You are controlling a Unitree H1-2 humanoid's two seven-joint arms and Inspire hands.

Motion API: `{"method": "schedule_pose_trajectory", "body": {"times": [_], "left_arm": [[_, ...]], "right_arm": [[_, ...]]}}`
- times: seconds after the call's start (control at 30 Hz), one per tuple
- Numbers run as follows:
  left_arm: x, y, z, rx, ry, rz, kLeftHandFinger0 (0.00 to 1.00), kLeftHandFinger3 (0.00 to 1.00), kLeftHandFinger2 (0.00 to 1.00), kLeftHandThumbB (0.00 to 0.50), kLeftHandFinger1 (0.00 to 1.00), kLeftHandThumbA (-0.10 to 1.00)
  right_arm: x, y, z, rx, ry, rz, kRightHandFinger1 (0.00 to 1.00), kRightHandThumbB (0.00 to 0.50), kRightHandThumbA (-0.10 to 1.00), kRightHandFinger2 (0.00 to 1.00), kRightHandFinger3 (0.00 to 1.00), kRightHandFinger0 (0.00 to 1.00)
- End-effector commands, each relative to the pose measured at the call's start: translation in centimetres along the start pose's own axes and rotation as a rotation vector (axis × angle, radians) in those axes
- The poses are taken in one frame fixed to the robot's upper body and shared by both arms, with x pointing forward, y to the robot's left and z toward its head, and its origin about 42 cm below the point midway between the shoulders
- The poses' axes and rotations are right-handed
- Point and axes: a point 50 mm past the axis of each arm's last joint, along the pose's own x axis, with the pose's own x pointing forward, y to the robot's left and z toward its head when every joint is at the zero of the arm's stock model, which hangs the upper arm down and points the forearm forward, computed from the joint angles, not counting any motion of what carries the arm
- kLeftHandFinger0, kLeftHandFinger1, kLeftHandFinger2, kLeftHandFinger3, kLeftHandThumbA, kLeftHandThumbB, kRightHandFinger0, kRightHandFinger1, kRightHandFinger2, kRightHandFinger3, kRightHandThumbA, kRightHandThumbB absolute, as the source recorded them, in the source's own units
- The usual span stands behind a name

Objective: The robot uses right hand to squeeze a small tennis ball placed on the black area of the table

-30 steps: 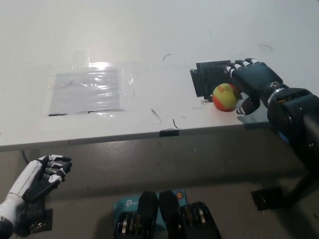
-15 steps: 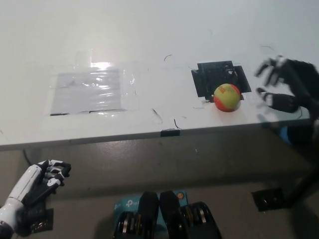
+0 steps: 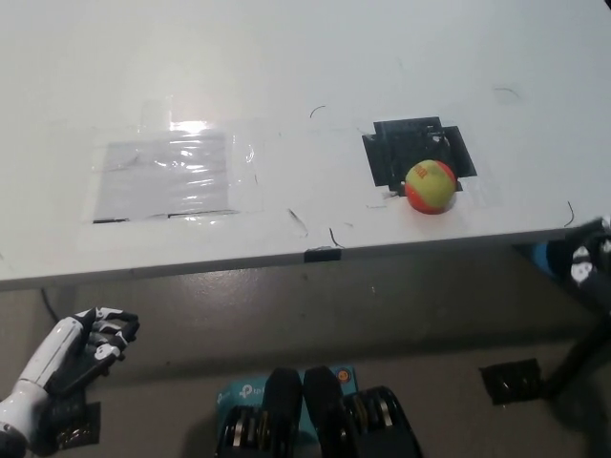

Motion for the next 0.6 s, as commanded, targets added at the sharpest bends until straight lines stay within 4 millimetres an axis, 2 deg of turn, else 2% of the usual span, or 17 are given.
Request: {"method": "schedule_pose_trajectory", "body": {"times": [0.0,0.03,0.1,0.13,0.17,0.2,0.27,0.3,0.37,0.43,0.5,0.57], "left_arm": [[0.0,1.1,0.6,0.027,-0.045,0.037,0.40,0.67,0.57,0.052,0.47,0.74],[0.0,1.1,0.6,0.027,-0.045,0.037,0.40,0.67,0.57,0.051,0.47,0.74],[0.1,0.9,0.5,0.024,-0.048,0.031,0.40,0.67,0.57,0.054,0.47,0.74],[0.2,0.9,0.6,0.023,-0.049,0.033,0.40,0.68,0.57,0.053,0.47,0.74],[0.2,0.9,0.5,0.021,-0.052,0.034,0.40,0.68,0.58,0.045,0.47,0.74],[0.2,0.9,0.5,0.016,-0.054,0.034,0.40,0.68,0.58,0.038,0.46,0.73],[0.1,0.9,0.6,0.005,-0.050,0.035,0.40,0.68,0.59,0.026,0.48,0.70],[0.2,1.0,0.7,0.008,-0.050,0.036,0.40,0.67,0.59,0.038,0.48,0.70],[0.4,1.0,0.6,0.008,-0.050,0.045,0.37,0.64,0.56,0.066,0.44,0.73],[0.4,1.0,0.6,0.012,-0.058,0.048,0.35,0.64,0.54,0.054,0.43,0.73],[0.2,1.0,0.6,0.014,-0.038,0.044,0.38,0.66,0.58,0.068,0.46,0.76],[0.2,1.0,0.6,0.024,-0.049,0.043,0.38,0.68,0.59,0.053,0.46,0.76]], "right_arm": [[-1.2,-0.1,-3.4,0.508,-0.057,-0.315,0.00,0.147,0.08,0.00,0.41,0.00],[-1.2,-0.1,-3.4,0.509,-0.058,-0.316,0.00,0.147,0.07,0.00,0.41,0.00],[-1.5,1.1,-5.7,0.516,0.017,-0.325,0.00,0.153,0.06,0.00,0.41,0.00],[-1.3,1.2,-5.7,0.515,0.017,-0.324,0.00,0.153,0.07,0.00,0.41,0.00],[-1.3,1.8,-6.8,0.431,0.094,-0.286,0.00,0.161,0.16,0.00,0.44,0.00],[-1.2,1.9,-7.0,0.430,0.101,-0.283,0.00,0.172,0.13,0.00,0.43,0.00],[-1.0,1.9,-6.9,0.436,0.085,-0.273,0.00,0.185,0.07,0.00,0.40,0.00],[-0.7,2.0,-6.8,0.431,0.081,-0.267,0.00,0.191,0.06,0.00,0.39,0.00],[-0.6,2.0,-6.7,0.412,0.082,-0.268,0.00,0.194,0.09,0.00,0.38,0.00],[-0.3,2.0,-6.5,0.410,0.086,-0.272,0.00,0.189,0.07,0.00,0.38,0.00],[-0.3,2.0,-6.5,0.369,0.094,-0.263,0.00,0.176,0.06,0.00,0.38,0.00],[-0.3,2.1,-6.5,0.365,0.103,-0.262,0.00,0.195,0.08,0.00,0.36,0.00]]}}
